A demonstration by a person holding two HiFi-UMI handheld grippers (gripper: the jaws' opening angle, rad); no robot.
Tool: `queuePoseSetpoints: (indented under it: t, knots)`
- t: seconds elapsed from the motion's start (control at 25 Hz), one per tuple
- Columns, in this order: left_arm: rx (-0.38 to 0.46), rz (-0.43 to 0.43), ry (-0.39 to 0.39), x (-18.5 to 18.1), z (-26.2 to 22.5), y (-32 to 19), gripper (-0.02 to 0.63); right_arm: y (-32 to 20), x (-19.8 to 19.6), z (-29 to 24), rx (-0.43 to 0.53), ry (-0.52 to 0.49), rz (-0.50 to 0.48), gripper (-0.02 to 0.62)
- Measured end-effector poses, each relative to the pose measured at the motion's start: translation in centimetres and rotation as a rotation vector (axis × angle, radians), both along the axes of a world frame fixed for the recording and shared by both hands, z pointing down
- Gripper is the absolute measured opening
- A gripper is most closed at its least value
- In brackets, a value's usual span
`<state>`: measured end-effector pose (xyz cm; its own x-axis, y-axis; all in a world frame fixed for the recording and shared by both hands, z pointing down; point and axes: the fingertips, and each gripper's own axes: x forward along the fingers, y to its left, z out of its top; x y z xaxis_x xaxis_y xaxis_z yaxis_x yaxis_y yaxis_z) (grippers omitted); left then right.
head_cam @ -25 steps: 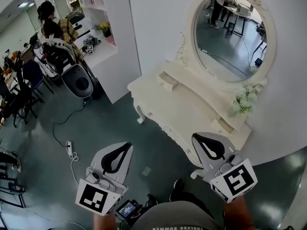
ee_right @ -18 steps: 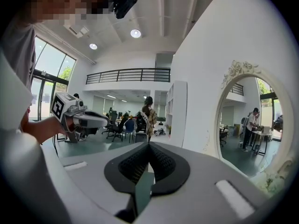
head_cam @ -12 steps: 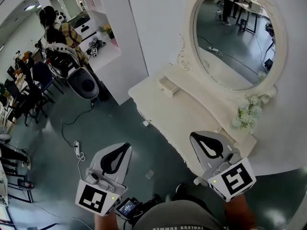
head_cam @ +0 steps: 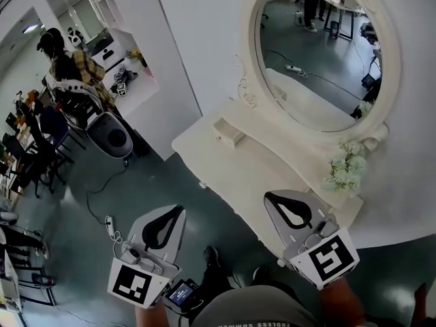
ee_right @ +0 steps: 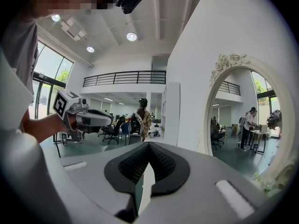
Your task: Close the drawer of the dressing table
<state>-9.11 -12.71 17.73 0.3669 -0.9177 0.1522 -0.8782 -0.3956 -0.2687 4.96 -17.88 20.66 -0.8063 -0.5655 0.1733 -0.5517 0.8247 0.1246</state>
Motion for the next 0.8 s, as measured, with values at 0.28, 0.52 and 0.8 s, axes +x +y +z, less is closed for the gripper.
queuePoseSetpoints:
  t: [0.28, 0.52, 0.8]
  knots:
    - [0.025, 0.126, 0.023, -2.4, 1.0, -6.3, 0.002, -3.5, -1.8, 1.1, -0.002, 0.022, 0.117, 0.000]
    - [0.019, 0.248, 0.048, -4.6, 1.7, -12.6, 0.002, -6.6, -4.5, 2.3, -0.025, 0.045, 0.208, 0.000]
    - [-0.012, 0.318, 0.062, -6.2, 2.9, -19.1, 0.002, -10.4, -6.3, 2.8, -0.059, 0.066, 0.291, 0.000]
